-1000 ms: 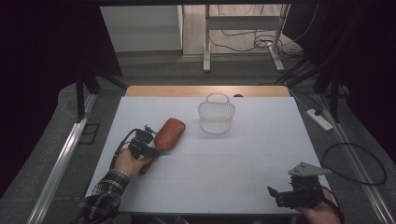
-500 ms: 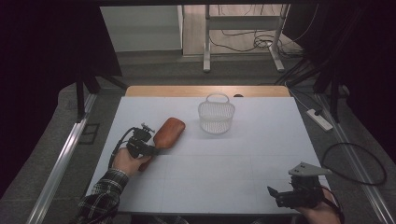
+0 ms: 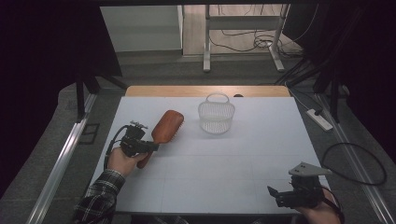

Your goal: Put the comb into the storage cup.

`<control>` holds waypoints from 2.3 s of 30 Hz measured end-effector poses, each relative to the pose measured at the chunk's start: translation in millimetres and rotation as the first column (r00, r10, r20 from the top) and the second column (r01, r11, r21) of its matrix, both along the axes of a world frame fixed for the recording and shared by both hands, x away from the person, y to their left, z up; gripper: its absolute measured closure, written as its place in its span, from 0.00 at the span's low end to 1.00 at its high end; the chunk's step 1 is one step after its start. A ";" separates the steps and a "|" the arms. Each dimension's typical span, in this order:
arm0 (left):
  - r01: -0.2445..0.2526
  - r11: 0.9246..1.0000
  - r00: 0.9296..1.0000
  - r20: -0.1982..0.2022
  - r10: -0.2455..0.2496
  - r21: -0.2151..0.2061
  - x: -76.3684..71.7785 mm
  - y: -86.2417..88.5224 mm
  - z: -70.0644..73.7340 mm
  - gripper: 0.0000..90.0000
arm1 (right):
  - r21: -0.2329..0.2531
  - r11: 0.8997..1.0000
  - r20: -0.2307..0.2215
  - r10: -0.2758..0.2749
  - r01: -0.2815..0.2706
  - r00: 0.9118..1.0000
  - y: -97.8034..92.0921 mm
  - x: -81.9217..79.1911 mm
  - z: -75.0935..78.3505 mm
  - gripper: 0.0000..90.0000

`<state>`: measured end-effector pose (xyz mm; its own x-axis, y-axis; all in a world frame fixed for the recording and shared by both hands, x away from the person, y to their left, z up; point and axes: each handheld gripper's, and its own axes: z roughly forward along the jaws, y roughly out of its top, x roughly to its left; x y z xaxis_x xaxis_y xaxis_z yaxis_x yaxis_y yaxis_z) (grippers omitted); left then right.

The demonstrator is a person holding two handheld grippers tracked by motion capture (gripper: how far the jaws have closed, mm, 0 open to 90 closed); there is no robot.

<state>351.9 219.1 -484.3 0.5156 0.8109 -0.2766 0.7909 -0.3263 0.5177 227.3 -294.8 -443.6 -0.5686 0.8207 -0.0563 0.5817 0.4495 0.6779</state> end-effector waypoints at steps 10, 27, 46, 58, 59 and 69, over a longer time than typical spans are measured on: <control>0.016 0.999 0.997 0.077 -0.012 -0.052 -14.3 2.4 13.5 0.81 | 0.001 1.000 0.004 -0.002 0.002 1.000 -0.4 0.2 0.3 0.00; 0.094 0.990 0.985 0.153 -0.077 -0.108 -37.1 -9.2 26.8 0.81 | 0.054 0.997 0.043 0.043 -0.045 0.998 0.3 -1.0 4.0 0.00; 0.196 0.977 0.961 0.213 -0.175 -0.086 -58.2 -35.5 36.0 0.80 | 0.175 0.973 0.108 0.134 -0.152 0.985 17.5 19.1 22.9 0.00; 0.243 0.964 0.945 0.248 -0.211 -0.104 -64.7 -56.6 40.7 0.80 | 0.236 0.955 0.073 0.165 -0.178 0.984 37.3 38.3 30.4 0.00; 0.247 0.964 0.943 0.254 -0.214 -0.103 -65.0 -58.3 41.4 0.80 | 0.236 0.955 0.073 0.166 -0.179 0.983 40.1 40.3 30.8 0.00; 0.274 0.955 0.932 0.278 -0.234 -0.114 -66.4 -72.8 43.6 0.81 | 0.258 0.944 0.069 0.192 -0.204 0.979 62.8 55.6 35.0 0.00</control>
